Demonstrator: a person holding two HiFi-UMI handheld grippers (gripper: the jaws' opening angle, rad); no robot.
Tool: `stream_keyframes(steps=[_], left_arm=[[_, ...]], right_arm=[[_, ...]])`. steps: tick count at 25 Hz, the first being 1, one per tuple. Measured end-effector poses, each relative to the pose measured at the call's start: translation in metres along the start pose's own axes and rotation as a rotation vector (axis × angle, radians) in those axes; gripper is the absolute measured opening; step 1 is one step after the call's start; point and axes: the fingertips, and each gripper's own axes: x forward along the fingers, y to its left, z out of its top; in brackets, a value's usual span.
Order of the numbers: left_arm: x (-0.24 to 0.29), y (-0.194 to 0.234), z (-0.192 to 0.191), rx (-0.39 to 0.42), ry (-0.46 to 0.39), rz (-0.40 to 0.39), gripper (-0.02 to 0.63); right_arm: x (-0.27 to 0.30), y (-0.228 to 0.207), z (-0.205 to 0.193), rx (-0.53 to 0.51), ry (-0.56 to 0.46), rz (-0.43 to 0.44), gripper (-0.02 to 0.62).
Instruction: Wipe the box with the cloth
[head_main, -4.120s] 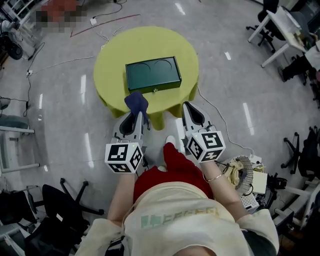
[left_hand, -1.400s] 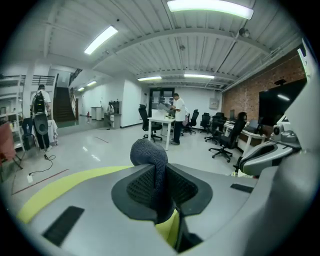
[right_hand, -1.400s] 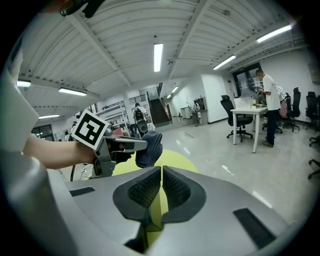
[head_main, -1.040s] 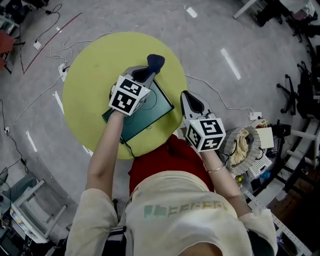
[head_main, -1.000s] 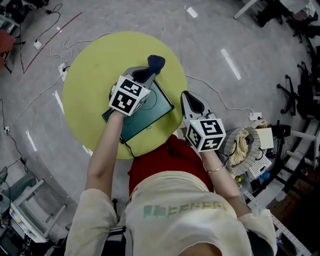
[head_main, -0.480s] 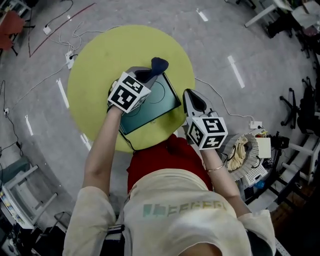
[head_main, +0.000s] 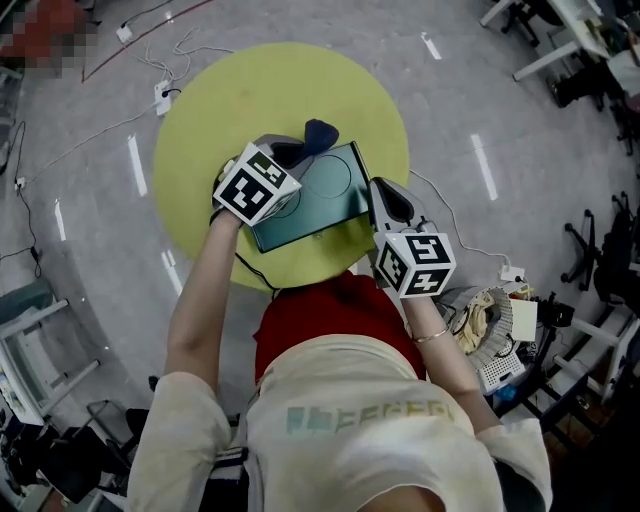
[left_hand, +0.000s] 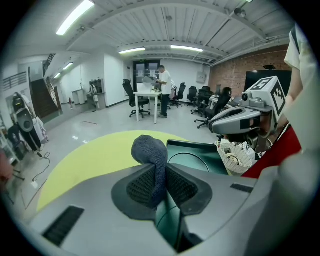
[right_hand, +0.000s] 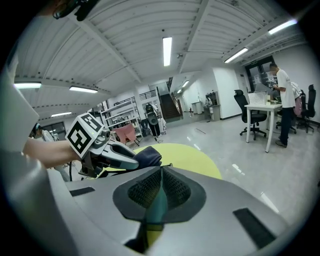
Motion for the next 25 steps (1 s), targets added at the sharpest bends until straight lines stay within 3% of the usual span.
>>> stream_keyframes(steps=[25], left_arm=[[-0.074, 0.005, -0.064, -0.118, 0.055, 0.222, 0.071]], right_arm=[[0.002, 0.051, -0.016, -0.090, 0.048, 0.198, 0.038]])
